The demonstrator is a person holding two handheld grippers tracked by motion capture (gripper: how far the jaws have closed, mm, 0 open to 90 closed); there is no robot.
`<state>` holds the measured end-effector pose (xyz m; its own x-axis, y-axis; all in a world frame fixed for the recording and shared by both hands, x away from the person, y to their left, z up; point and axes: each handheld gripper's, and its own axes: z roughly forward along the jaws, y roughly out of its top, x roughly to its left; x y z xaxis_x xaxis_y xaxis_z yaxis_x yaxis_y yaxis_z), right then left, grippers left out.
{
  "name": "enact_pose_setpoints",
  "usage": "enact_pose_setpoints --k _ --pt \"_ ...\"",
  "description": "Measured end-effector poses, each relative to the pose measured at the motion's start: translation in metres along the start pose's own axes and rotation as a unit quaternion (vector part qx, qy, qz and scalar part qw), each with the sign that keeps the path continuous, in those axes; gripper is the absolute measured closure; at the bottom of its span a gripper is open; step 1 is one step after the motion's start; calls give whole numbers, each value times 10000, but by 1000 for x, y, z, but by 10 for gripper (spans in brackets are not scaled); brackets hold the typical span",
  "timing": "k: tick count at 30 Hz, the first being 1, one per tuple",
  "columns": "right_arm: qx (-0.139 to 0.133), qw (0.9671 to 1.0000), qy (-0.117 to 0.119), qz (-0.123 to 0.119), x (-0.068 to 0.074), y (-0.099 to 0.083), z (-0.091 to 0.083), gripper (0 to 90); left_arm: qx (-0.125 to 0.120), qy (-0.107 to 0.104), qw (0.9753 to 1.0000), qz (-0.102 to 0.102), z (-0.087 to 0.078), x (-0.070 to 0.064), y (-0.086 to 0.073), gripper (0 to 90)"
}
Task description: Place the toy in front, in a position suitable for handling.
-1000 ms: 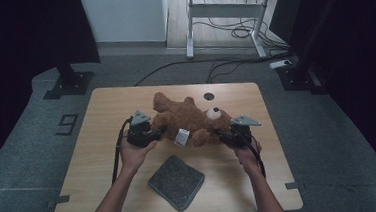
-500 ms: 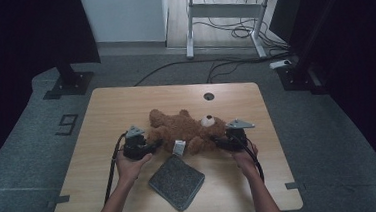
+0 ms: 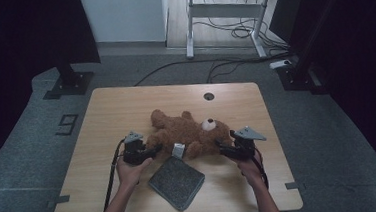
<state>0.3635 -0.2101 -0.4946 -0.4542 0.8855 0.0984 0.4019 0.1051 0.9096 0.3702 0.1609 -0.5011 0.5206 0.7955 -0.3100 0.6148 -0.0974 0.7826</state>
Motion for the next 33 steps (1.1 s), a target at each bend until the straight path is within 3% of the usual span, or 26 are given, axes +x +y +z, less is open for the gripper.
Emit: enact_pose_setpoints --k 3,4,6,9,12,13,14,19,21,24,26,30,33 --pt "-103 9999 56 20 2 -1 -9 278 2 0 10000 -7 0 0 -1 609" --pt "-183 9993 308 75 7 -4 -19 285 14 2 10000 4 0 -1 -2 609" --pt "-91 9982 584 47 13 -8 -24 285 37 11 10000 46 0 -3 -3 610" --pt "-31 9962 875 29 22 -14 -26 298 67 -38 9999 83 0 -8 -3 610" --pt "142 9920 1249 -92 35 -19 -24 292 92 -57 9999 110 1 -11 -3 610" --pt "142 9920 1249 -92 35 -19 -24 292 112 -52 9998 140 2 -11 -3 610" --pt "214 9905 1342 -216 45 -20 -20 255 111 -2 9998 174 2 -12 -3 603" --pt "225 9897 1377 -313 58 -18 -7 220 124 52 9998 172 2 -9 -3 543" --pt "81 9902 1361 -294 65 -14 5 266 167 150 9993 305 -1 -10 -4 493" --pt "-128 9907 1337 -229 68 -9 11 463 153 240 9990 345 -8 -9 -6 422" --pt "-239 9909 1311 -201 70 -7 12 534 95 308 9989 340 -16 -7 -7 389" --pt "-259 9907 1318 -216 68 -9 11 589 102 416 9984 366 -34 -6 -12 330" --pt "-265 9908 1319 -174 64 -12 11 595 100 505 9973 528 -48 -14 -22 310"
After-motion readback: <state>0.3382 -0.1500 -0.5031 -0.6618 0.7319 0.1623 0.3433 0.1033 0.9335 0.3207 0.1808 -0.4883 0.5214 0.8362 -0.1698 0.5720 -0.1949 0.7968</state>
